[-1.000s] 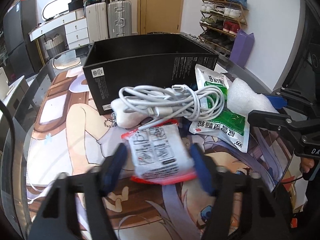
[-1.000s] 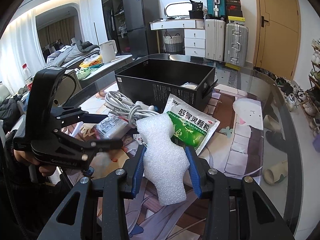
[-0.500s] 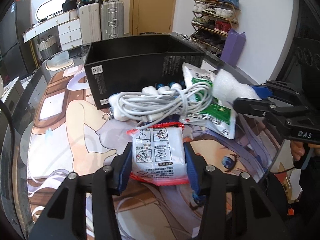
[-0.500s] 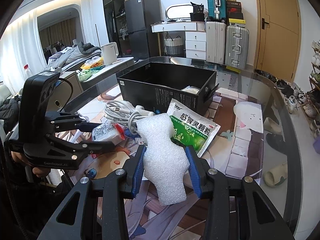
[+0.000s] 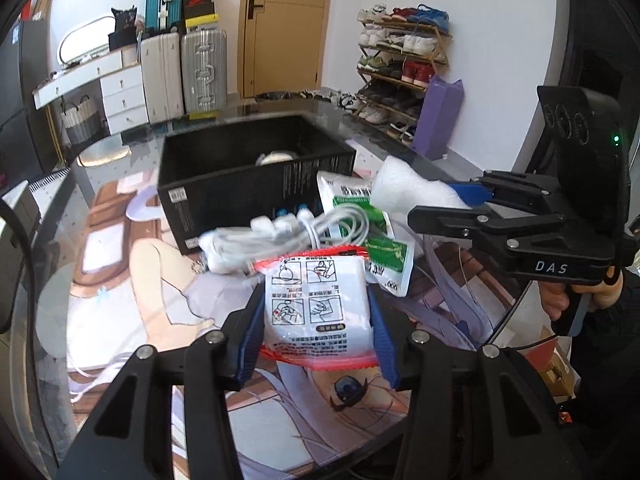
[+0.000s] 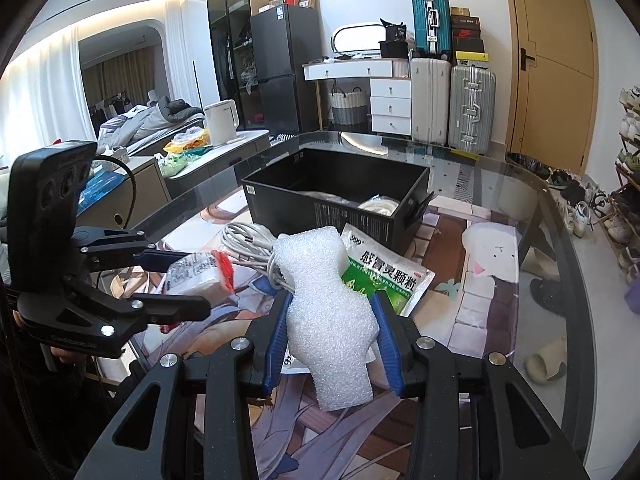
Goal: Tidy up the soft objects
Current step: 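Carry the held packet and foam piece over the black box and lower them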
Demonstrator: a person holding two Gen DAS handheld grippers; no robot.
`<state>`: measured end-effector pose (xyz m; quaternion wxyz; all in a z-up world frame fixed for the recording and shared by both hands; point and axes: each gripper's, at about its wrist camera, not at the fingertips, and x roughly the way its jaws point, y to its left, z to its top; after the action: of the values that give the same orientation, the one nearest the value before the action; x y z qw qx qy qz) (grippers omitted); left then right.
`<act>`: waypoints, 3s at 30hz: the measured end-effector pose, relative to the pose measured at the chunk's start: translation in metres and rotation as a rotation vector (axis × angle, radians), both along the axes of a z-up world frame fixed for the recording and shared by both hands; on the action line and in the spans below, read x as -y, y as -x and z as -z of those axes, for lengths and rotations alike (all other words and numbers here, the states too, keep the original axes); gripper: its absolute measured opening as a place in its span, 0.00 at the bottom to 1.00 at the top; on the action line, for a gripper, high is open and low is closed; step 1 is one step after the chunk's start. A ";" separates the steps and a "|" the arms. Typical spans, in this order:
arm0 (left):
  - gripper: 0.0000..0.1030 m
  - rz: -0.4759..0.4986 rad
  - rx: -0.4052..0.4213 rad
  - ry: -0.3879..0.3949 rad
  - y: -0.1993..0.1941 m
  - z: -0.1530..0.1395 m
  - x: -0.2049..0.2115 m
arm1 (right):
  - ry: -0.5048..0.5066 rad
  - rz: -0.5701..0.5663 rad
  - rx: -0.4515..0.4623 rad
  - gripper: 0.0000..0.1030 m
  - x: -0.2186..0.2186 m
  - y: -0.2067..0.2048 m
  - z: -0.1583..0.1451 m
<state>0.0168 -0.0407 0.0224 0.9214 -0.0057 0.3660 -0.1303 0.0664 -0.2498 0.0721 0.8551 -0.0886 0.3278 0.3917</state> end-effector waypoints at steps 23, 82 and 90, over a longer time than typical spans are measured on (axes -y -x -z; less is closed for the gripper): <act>0.46 -0.109 0.090 -0.014 -0.010 -0.028 -0.036 | -0.038 0.026 0.048 0.40 -0.006 0.004 -0.021; 0.46 -0.178 0.057 -0.020 -0.140 -0.014 -0.065 | -0.022 0.084 -0.021 0.40 -0.076 -0.124 -0.019; 0.46 -0.171 0.041 -0.031 -0.148 -0.008 -0.063 | 0.004 0.078 -0.028 0.40 -0.086 -0.135 -0.010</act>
<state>0.1653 0.0220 0.0299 0.9364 -0.0202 0.3473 -0.0456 0.2011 -0.1642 0.0823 0.8650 -0.0718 0.3435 0.3587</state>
